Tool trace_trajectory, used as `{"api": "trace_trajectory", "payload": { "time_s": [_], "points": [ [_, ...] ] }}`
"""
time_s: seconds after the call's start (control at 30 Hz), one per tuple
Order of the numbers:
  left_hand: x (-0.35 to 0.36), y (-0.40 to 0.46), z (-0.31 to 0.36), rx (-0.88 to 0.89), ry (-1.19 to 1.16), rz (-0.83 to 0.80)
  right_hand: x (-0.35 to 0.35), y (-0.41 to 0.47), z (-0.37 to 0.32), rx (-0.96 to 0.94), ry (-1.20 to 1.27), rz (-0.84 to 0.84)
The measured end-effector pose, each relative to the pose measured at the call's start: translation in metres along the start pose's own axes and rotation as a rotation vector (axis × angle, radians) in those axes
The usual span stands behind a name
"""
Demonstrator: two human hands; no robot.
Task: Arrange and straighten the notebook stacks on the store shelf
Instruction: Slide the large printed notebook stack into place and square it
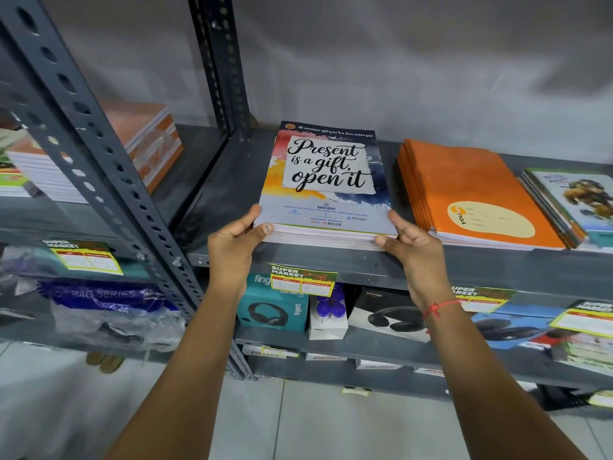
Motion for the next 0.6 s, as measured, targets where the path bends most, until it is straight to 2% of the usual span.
{"api": "trace_trajectory", "payload": {
  "time_s": [0.6],
  "points": [
    [-0.0043, 0.0045, -0.0045, 0.010, -0.034, 0.127, -0.0010, -0.0010, 0.0007, -0.028, -0.038, 0.098]
  ]
}}
Point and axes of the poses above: each hand's wrist, its own y-axis towards the middle knuckle, its own x-axis out of the palm, z = x × y, the point moved 6 cm from there along y, towards the middle knuckle, and after that the axes turned 7 degrees about -x, right-handed, at the moved point
